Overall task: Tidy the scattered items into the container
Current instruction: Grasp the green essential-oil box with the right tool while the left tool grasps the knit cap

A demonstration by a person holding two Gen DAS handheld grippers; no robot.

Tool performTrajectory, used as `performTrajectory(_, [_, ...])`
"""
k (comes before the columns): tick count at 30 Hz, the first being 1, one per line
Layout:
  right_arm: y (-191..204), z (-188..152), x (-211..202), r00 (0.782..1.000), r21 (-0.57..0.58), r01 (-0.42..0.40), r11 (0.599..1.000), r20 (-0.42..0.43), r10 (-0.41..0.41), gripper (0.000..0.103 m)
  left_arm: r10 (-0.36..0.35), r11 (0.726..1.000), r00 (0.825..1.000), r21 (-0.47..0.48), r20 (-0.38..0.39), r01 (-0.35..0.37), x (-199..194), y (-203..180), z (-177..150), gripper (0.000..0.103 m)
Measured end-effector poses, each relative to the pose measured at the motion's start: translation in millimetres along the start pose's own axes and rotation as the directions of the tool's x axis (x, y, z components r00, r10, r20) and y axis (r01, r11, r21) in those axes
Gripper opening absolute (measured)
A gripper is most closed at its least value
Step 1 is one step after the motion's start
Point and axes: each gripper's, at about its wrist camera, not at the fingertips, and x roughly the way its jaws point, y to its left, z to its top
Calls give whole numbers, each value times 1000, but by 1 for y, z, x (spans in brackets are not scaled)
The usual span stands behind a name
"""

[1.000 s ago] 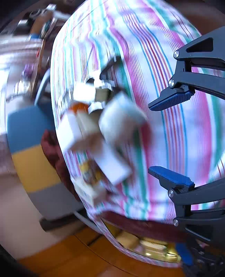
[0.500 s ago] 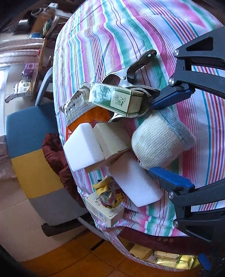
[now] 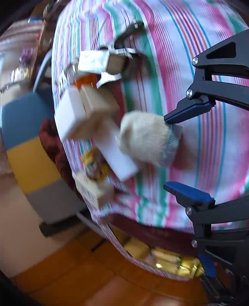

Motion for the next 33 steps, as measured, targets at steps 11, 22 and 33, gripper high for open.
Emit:
performTrajectory(11, [-77, 53, -44, 930, 218, 286, 933, 173, -325, 81, -2, 1000, 1000, 25, -9, 2, 5, -8, -1, 39])
performTrajectory(22, [-94, 68, 5, 897, 117, 432, 894, 45, -439, 43, 6, 999, 1000, 43, -9, -5, 4, -8, -3, 39])
performTrajectory(33, [-56, 5, -19, 964, 90, 266, 960, -5, -267, 33, -62, 995, 998, 81, 12, 61, 13, -29, 26, 39])
